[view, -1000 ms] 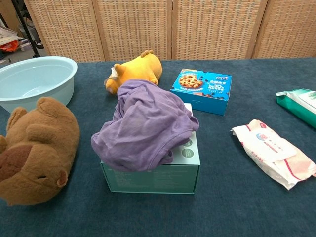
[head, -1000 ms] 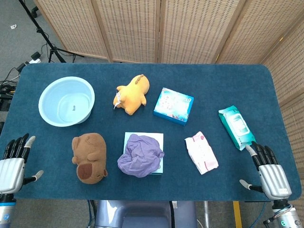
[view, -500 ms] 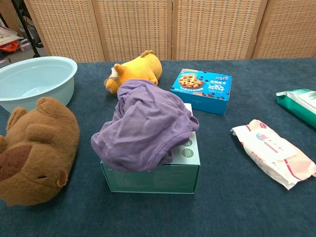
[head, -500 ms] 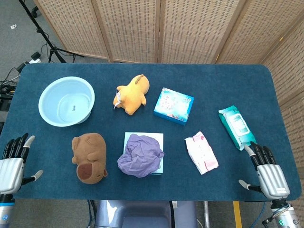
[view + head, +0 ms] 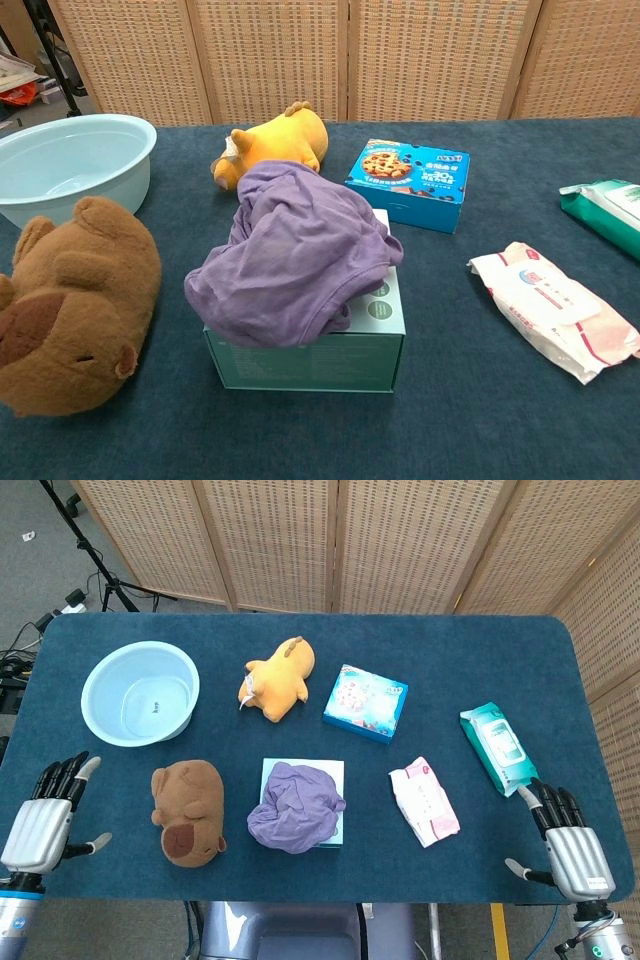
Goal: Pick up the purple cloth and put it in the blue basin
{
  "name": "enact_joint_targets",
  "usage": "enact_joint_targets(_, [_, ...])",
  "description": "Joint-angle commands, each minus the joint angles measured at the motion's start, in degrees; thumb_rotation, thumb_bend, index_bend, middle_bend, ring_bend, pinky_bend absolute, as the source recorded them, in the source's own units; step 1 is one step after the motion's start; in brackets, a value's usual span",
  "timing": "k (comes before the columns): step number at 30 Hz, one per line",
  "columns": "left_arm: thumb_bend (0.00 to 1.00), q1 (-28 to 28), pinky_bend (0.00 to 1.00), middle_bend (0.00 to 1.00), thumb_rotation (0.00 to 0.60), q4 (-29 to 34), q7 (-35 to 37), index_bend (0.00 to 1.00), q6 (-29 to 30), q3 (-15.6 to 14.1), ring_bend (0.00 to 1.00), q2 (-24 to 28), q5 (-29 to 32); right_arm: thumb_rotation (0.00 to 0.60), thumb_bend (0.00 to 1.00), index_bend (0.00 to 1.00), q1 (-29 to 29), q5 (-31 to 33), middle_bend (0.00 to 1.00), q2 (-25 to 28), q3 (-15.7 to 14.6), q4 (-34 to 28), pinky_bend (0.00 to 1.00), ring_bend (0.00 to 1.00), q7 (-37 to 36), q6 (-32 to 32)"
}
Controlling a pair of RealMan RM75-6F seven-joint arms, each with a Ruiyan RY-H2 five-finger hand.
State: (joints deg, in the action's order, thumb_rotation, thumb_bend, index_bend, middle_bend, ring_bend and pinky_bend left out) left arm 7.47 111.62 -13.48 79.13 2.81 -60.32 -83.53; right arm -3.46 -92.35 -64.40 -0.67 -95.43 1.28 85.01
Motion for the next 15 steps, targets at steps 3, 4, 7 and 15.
enact_joint_targets(3, [0.04,5.88,0.00,0.00,0.600,7.49,-4.94,0.00,-6.61,3.31,0.00,4.93,3.47,0.600,0.00,0.00,-0.13,0.01,0.00,0.05,-0.18,-0.07,0.00,0.00,-0.01,-0.49])
enact_joint_targets(4, [0.04,7.35,0.00,0.00,0.600,8.90,-5.98,0.00,-8.40,3.98,0.00,5.80,4.58,0.600,0.00,0.00,-0.20,0.08,0.00,0.07,-0.19,-0.10,0.00,0.00,-0.01,-0.68])
enact_joint_targets(7, [0.03,10.42,0.00,0.00,0.600,11.46,-8.33,0.00,-11.95,5.28,0.00,7.20,7.17,0.600,0.00,0.00,-0.30,0.09,0.00,0.12,-0.23,-0.12,0.00,0.00,-0.17,-0.91])
enact_joint_targets(15, [0.02,19.38,0.00,0.00,0.600,16.27,-17.02,0.00,-20.45,8.07,0.00,8.37,16.80,0.600,0.00,0.00,-0.47,-0.15,0.00,0.44,-0.30,0.07,0.00,0.00,-1.37,-1.05])
